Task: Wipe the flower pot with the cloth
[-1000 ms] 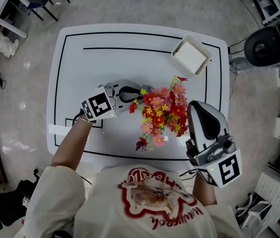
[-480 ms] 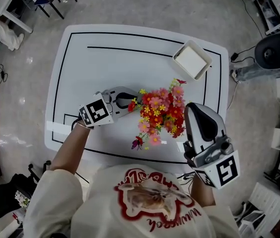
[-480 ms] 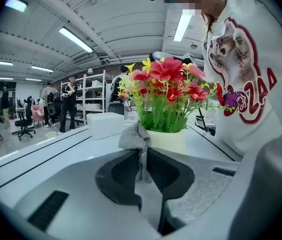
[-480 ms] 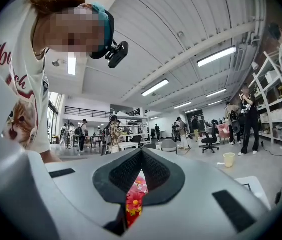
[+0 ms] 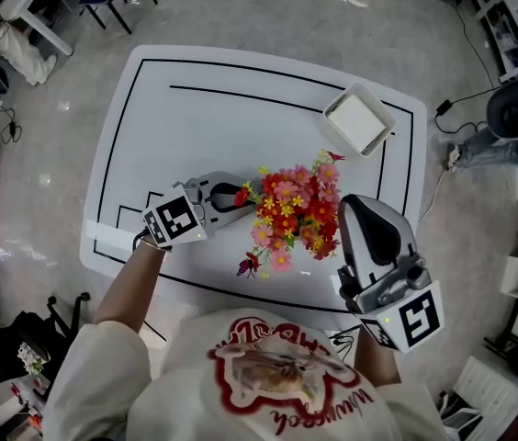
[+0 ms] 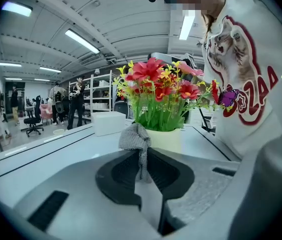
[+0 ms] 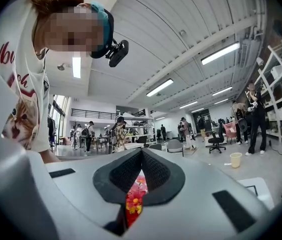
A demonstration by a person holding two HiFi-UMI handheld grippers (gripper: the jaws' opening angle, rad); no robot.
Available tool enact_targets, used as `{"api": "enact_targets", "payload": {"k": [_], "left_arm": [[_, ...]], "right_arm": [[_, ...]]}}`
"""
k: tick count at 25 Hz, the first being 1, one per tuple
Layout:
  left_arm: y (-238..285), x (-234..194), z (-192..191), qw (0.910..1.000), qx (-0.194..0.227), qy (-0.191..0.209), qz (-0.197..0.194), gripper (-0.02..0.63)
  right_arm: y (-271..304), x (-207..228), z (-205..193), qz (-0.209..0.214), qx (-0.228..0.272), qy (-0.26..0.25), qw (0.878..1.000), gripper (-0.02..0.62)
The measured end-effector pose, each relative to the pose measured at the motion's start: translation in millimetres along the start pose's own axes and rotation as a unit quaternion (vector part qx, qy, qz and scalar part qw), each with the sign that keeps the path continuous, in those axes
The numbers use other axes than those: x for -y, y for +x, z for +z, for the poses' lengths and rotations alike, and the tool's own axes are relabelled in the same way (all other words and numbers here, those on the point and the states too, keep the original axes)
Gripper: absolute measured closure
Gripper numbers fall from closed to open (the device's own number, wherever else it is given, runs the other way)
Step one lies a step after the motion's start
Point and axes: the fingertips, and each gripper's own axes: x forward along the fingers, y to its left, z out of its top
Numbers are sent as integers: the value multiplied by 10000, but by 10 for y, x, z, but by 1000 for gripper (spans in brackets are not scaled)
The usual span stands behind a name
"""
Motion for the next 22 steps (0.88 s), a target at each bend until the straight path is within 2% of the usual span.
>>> {"api": "enact_targets", "payload": {"k": [9,22], "left_arm": [[-26,66,-9,9995,20,-146,280,563],[-84,159,-36,9987,19,-170,486,564]], "right_arm": [[-35,3,9,223,23,31,9997,597],[-47,-61,-2,360,46,-1,9993,597]]}}
